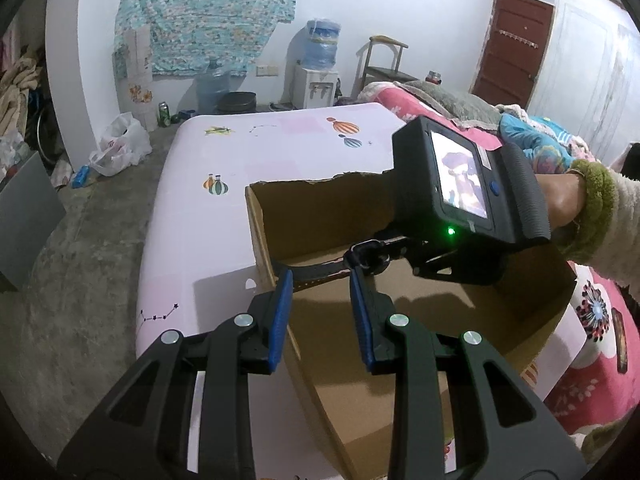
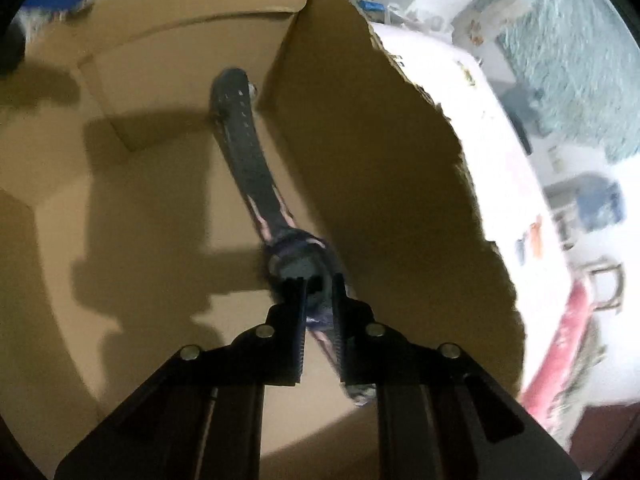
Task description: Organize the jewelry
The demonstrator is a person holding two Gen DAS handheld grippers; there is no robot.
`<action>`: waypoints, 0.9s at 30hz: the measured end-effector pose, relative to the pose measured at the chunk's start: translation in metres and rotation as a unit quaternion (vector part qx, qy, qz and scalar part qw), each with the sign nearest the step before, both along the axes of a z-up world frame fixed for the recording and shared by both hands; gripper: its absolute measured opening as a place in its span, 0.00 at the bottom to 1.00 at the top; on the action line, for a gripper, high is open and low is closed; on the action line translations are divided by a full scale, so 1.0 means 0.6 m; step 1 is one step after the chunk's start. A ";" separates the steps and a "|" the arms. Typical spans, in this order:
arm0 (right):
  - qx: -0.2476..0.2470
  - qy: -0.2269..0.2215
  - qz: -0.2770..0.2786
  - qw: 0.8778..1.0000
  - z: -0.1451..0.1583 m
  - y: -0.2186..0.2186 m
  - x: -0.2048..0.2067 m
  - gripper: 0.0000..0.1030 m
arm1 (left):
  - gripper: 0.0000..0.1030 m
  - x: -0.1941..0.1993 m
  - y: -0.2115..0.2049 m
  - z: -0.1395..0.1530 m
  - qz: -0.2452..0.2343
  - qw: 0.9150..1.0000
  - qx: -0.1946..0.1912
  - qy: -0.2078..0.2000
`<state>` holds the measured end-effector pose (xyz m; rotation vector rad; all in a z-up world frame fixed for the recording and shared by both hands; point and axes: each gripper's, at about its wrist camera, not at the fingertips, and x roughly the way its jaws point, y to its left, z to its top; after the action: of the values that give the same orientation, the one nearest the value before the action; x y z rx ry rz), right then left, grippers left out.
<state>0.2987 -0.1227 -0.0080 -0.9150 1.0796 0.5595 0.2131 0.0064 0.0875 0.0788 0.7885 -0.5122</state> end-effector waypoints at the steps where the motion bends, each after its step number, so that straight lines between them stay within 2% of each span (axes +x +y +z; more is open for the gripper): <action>1: -0.011 -0.001 -0.004 1.000 -0.004 -0.004 -0.003 0.12 | 0.27 -0.003 0.001 0.001 0.001 1.000 -0.001 0.000; 5: -0.022 -0.015 -0.013 1.000 0.011 -0.001 -0.014 0.12 | 0.27 -0.015 0.008 0.007 0.011 1.000 -0.004 -0.007; 8: -0.021 -0.007 -0.035 0.999 0.013 -0.005 -0.017 0.12 | 0.28 -0.029 0.021 0.015 0.022 1.000 -0.014 -0.010; 13: 0.048 0.006 -0.048 0.998 0.055 0.016 -0.003 0.15 | 0.31 -0.061 0.053 0.028 0.044 0.998 -0.033 -0.013; 14: 0.057 0.007 -0.054 0.997 0.060 0.019 0.008 0.18 | 0.36 -0.070 0.060 0.029 0.051 0.998 -0.035 -0.013; 16: 0.090 0.011 -0.075 0.993 0.084 0.012 0.005 0.38 | 0.43 -0.090 0.076 0.030 0.068 0.997 -0.040 -0.012; 18: 0.128 0.005 -0.091 0.988 0.114 -0.001 -0.008 0.45 | 0.54 -0.109 0.091 0.026 0.083 0.996 -0.043 -0.008; 20: 0.181 -0.006 -0.118 0.976 0.154 -0.029 -0.038 0.51 | 0.64 -0.130 0.112 0.017 0.104 0.993 -0.047 0.002; 21: 0.217 -0.017 -0.138 0.966 0.182 -0.051 -0.063 0.58 | 0.68 -0.139 0.120 0.010 0.112 0.992 -0.050 0.010; 22: 0.242 -0.027 -0.151 0.958 0.200 -0.067 -0.080 0.63 | 0.69 -0.149 0.131 0.000 0.120 0.991 -0.052 0.021; 24: 0.285 -0.051 -0.179 0.940 0.232 -0.102 -0.127 0.71 | 0.78 -0.163 0.143 -0.018 0.130 0.989 -0.053 0.040; 27: 0.333 -0.107 -0.238 0.906 0.262 -0.158 -0.213 0.87 | 0.82 -0.184 0.154 -0.060 0.140 0.985 -0.053 0.081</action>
<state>0.1710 -0.2178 0.1490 -0.0936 0.7849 0.3641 0.1029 0.0990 0.0514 -0.1720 0.9132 -0.2954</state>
